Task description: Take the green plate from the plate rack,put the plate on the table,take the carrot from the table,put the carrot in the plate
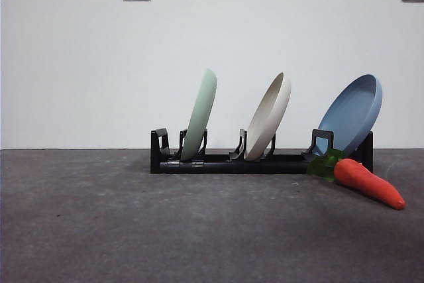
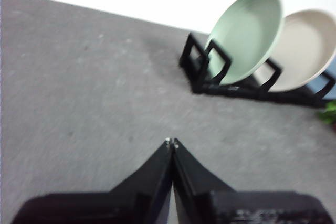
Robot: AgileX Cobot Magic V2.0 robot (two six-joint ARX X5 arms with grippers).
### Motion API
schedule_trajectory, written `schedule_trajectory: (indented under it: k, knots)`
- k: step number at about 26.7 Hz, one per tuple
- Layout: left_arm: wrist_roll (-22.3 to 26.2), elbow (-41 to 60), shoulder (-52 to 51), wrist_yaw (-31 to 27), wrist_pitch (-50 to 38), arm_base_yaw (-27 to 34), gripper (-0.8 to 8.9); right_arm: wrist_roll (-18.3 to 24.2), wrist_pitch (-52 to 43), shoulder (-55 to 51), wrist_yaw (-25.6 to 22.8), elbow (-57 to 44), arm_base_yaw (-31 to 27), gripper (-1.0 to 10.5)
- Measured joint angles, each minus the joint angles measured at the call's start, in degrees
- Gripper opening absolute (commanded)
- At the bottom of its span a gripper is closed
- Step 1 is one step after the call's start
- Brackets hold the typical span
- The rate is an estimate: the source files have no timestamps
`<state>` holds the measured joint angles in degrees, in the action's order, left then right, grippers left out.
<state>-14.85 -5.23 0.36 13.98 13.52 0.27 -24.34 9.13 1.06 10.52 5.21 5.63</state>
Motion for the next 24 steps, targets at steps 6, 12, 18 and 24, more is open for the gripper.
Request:
schedule_trajectory:
  k: [6,12,18,24]
  knots:
    - [-1.27,-8.83,1.42,3.43,2.62,0.0,-0.06,0.02,2.69,5.07,0.9,10.27,0.0,-0.1]
    - [-1.27,-18.21,7.65,9.92,7.61,0.0,-0.06,7.08,15.34,14.56,5.31,22.71,0.02,-0.1]
    - [2.14,-29.14,17.07,18.53,15.04,0.0,-0.06,17.27,31.67,25.14,8.04,36.5,0.02,-0.1]
    - [8.59,-36.41,24.83,21.22,26.05,0.0,-0.06,26.75,47.15,32.37,9.01,44.11,0.04,-0.1]
